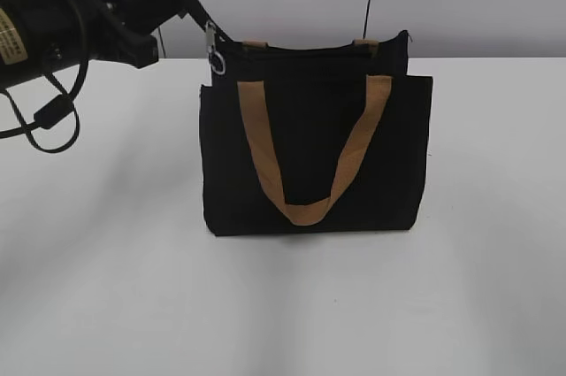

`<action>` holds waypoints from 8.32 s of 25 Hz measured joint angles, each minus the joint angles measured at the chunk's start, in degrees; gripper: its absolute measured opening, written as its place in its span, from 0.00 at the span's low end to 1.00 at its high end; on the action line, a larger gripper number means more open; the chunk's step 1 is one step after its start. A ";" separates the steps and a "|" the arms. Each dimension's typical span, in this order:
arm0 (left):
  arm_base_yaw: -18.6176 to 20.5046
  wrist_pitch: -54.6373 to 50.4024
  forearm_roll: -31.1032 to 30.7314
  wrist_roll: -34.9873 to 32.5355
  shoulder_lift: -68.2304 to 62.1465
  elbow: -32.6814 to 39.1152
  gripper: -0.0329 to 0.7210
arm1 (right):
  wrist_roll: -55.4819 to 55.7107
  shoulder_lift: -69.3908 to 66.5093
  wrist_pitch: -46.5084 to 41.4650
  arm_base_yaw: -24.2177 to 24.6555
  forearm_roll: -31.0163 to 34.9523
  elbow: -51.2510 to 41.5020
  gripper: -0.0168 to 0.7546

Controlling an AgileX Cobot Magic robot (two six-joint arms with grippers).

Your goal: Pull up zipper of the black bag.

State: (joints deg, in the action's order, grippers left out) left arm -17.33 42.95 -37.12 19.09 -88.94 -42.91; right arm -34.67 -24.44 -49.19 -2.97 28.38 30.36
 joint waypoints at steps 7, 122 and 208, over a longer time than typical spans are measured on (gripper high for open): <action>0.00 1.07 -0.11 0.60 0.00 0.00 0.04 | -17.96 -22.97 6.48 -7.00 12.12 7.18 0.50; -0.19 -19.60 -0.51 2.53 0.12 0.04 0.04 | -24.36 -75.45 20.40 -22.10 33.44 42.91 0.02; -7.69 -79.35 24.62 1.99 33.25 -0.02 0.40 | -4.41 -34.53 5.17 -6.71 10.54 17.60 0.48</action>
State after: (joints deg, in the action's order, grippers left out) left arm -25.01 -36.40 -12.49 21.08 -55.69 -42.93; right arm -39.08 -58.97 -44.02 -9.69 38.91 47.96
